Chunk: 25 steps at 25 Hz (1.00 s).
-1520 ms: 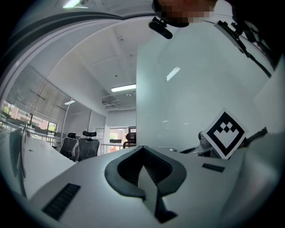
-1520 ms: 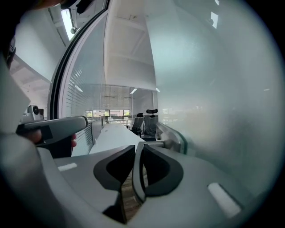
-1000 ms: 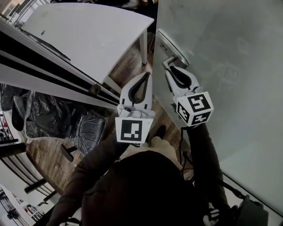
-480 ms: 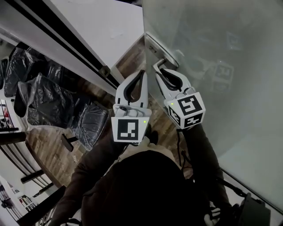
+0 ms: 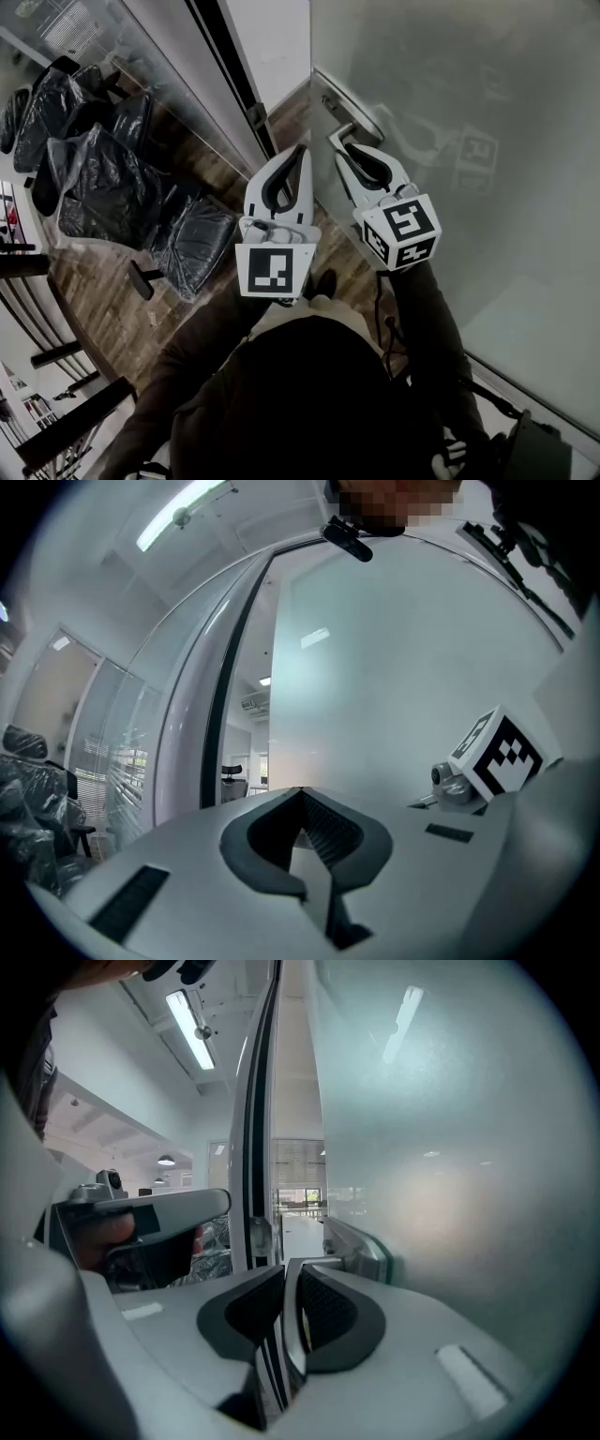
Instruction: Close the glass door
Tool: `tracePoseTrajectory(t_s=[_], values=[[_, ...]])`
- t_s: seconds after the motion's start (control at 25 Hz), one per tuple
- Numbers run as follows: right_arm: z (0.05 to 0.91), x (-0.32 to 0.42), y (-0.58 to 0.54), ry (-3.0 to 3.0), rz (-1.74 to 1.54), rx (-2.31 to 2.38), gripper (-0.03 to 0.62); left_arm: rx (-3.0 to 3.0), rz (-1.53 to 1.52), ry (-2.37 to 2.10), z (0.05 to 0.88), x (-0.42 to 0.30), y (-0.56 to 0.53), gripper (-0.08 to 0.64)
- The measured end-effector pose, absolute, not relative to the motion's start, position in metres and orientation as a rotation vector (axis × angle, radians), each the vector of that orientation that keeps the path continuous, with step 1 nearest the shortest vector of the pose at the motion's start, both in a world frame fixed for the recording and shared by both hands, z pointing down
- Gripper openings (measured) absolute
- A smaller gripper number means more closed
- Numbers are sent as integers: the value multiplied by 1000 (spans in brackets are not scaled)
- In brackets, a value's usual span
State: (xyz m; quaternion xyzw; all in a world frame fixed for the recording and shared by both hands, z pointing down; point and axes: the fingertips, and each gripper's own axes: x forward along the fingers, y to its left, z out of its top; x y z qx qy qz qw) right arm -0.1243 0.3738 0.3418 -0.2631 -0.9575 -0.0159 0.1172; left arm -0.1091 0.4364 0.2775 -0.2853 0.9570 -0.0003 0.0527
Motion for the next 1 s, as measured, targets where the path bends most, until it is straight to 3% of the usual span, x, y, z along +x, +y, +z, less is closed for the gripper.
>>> tracePoseTrajectory(t_s=[1.0], values=[[339, -65, 440, -2762, -55, -928, 60, -800, -42, 2931, 272, -42, 489, -4]])
